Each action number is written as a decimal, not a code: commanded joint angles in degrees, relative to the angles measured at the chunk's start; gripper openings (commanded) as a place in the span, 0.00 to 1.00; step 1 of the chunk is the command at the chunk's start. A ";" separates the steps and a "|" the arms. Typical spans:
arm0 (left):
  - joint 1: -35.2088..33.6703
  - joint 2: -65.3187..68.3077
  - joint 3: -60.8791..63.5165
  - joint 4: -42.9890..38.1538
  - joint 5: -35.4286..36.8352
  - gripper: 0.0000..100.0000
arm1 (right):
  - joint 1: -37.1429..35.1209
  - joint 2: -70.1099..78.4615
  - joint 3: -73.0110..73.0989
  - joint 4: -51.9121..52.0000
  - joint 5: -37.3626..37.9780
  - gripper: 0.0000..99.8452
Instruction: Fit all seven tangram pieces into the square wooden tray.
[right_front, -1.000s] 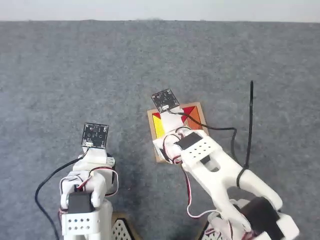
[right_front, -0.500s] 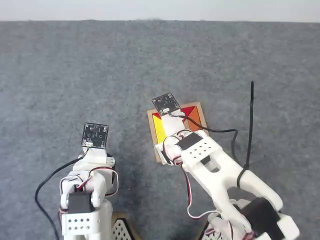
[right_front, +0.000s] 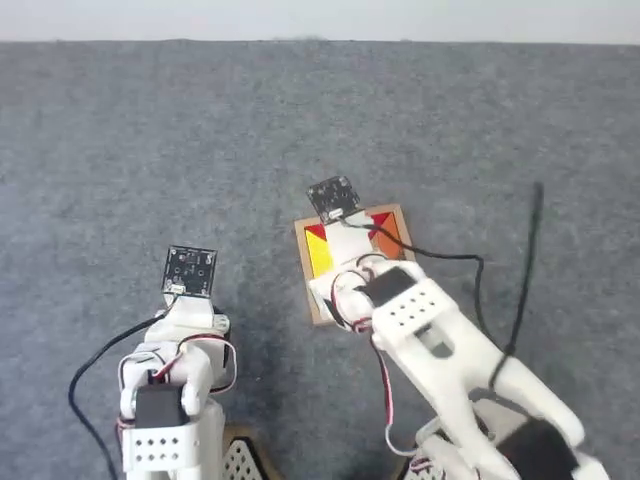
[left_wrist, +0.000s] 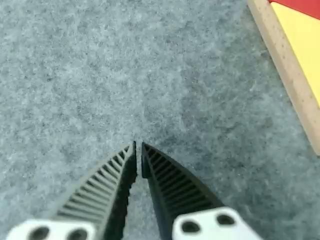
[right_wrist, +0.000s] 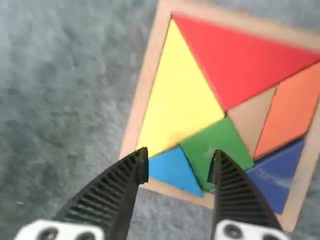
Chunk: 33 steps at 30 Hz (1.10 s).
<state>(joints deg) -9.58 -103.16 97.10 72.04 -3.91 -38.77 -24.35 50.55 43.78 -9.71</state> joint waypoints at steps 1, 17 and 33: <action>0.26 -0.88 -0.57 0.18 -0.09 0.02 | 0.75 -7.69 -2.81 3.65 0.79 0.20; 0.26 -0.88 -0.57 0.18 -0.09 0.02 | 0.66 -9.36 6.15 3.30 10.37 0.20; 0.26 -0.88 -0.57 0.18 -0.09 0.02 | 0.66 7.16 -0.62 2.95 10.55 0.20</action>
<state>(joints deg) -9.58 -103.16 97.10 72.04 -3.91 -38.77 -18.73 54.07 47.82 0.13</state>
